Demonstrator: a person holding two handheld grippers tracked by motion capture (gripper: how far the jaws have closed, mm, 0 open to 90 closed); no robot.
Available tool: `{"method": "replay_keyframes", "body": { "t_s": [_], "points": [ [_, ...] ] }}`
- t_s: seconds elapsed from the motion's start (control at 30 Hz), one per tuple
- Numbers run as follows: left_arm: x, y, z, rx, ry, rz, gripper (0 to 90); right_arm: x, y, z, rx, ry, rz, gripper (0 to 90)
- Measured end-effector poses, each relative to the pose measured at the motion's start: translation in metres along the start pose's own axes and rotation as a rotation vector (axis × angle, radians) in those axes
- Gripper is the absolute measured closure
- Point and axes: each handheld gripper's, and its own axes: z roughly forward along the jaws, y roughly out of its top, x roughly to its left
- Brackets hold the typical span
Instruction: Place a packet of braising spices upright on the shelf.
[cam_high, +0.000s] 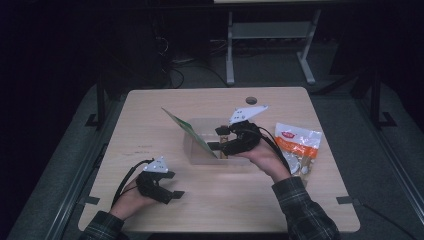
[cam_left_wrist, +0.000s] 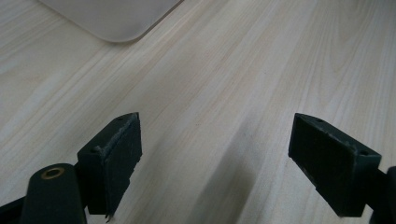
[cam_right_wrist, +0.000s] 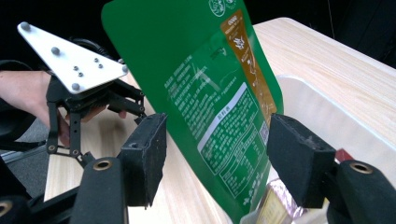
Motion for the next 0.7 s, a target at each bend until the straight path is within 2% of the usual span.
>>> {"method": "replay_keyframes", "body": {
  "t_s": [0.23,0.7],
  "points": [
    [0.000,0.000,0.000,-0.001,-0.003,0.000,16.8,0.005,-0.016,-0.013,-0.015,-0.009,0.014,37.5],
    [0.000,0.000,-0.001,-0.003,-0.008,0.023,16.7,0.005,-0.058,-0.041,0.020,-0.071,0.046,37.9]
  ]
}}
